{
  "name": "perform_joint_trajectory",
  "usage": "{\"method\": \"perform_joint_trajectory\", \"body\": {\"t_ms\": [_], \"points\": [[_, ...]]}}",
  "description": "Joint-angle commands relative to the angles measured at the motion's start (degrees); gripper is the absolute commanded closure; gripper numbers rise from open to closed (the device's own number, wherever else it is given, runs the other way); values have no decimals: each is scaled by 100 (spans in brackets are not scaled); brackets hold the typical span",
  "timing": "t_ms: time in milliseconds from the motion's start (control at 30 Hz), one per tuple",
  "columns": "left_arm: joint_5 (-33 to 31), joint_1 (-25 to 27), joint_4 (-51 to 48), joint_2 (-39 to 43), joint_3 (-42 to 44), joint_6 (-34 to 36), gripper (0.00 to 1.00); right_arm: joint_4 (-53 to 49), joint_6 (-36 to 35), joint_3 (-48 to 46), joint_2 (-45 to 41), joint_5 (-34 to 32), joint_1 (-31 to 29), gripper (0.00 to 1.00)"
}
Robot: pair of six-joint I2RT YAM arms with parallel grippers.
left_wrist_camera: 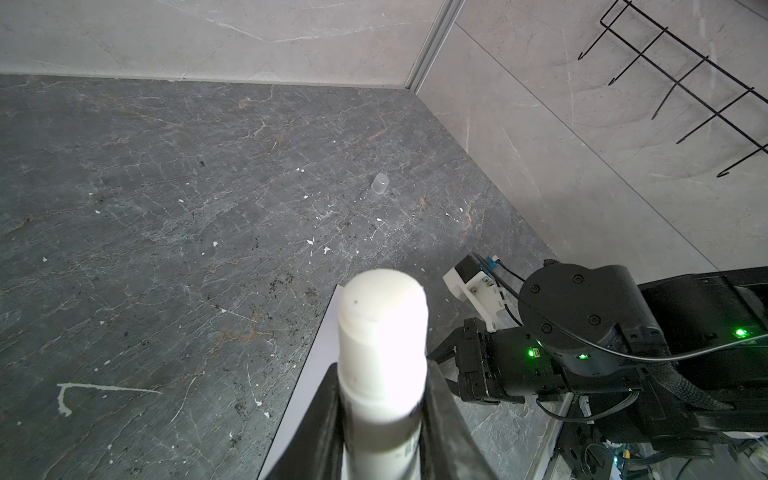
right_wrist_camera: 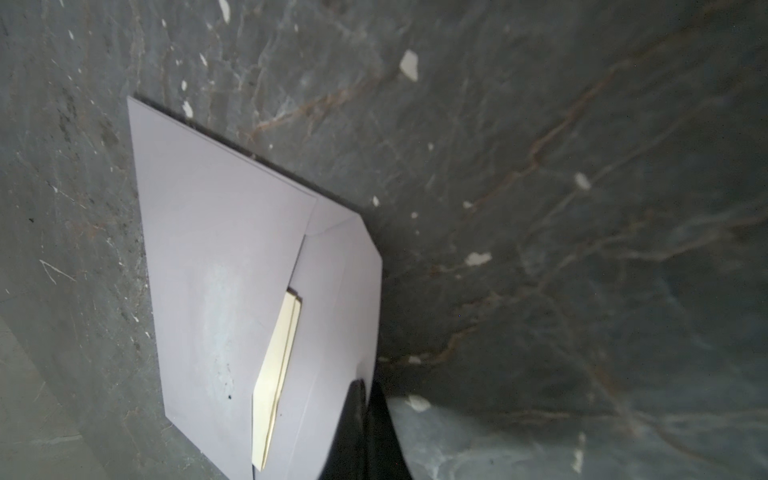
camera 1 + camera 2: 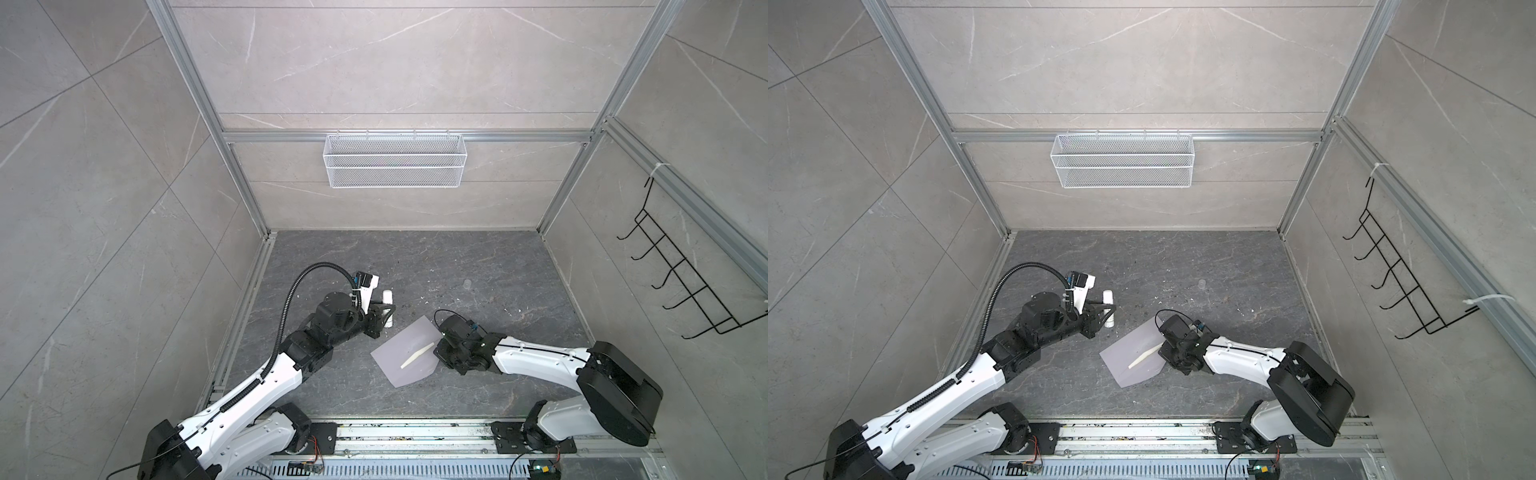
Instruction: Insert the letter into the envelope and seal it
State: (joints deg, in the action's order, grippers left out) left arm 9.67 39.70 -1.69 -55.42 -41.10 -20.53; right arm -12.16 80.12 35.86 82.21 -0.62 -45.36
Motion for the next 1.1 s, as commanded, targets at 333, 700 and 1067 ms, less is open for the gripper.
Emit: {"method": "perform_joint_trajectory", "body": {"t_ms": [333, 700, 1067], "points": [[214, -33, 169, 14, -25, 39, 100, -810, -1164, 641, 373, 121, 271, 100], [214, -33, 144, 36, -21, 83, 100, -1412, -2601, 1468, 975, 336, 587, 100], [194, -33, 73, 81, -34, 110, 100, -2525, -4266, 2706, 1515, -100, 758, 100]]}}
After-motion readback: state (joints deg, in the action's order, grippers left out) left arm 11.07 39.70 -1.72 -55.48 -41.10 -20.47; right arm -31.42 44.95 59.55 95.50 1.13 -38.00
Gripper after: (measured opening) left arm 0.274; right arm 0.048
